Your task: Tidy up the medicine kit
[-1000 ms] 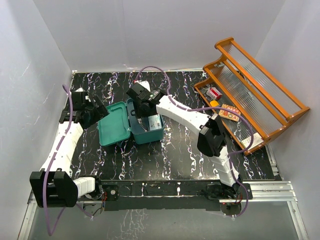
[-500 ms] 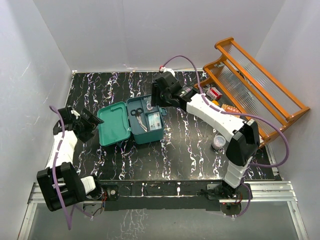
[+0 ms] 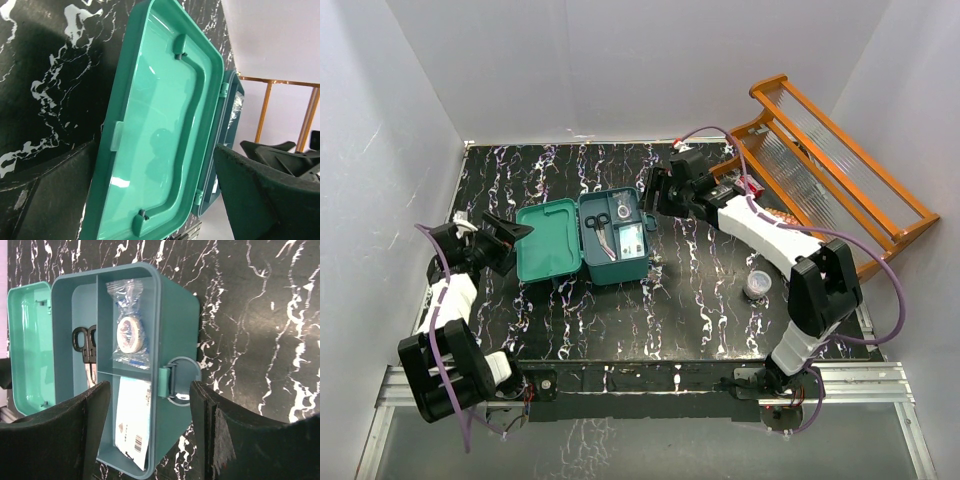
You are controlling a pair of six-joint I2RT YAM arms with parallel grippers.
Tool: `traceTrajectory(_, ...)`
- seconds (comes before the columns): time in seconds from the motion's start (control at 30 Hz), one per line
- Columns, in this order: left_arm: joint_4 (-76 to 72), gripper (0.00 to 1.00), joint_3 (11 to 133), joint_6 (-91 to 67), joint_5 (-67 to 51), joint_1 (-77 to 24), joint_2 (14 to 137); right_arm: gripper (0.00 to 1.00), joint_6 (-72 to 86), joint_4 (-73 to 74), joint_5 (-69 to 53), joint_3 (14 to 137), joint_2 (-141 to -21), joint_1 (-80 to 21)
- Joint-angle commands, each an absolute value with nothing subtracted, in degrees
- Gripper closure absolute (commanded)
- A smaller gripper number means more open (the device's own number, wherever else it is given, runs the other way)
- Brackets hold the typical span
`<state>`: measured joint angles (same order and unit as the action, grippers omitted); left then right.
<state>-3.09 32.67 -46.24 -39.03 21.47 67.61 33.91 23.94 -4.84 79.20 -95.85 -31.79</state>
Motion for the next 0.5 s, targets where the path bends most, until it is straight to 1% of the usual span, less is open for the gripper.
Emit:
traceTrajectory(0.0, -7.6, 0.01, 32.6, -48.4, -46.3, 22.4, 67.4, 0.37, 34.8, 14.9, -10.5, 78.1, -96.1, -32.1)
traceTrajectory(0.2, -8.0, 0.02, 34.3, -47.9, -49.7, 22.8, 67.6, 0.37, 35.1, 13.2, -12.3, 76.8, -97.1, -32.0)
traceTrajectory(0.47, -3.2, 0.03, 39.9, -46.3, -54.0, 22.8, 67.2, 0.37, 35.9, 12.0, -14.2, 76.6, -98.2, -32.0)
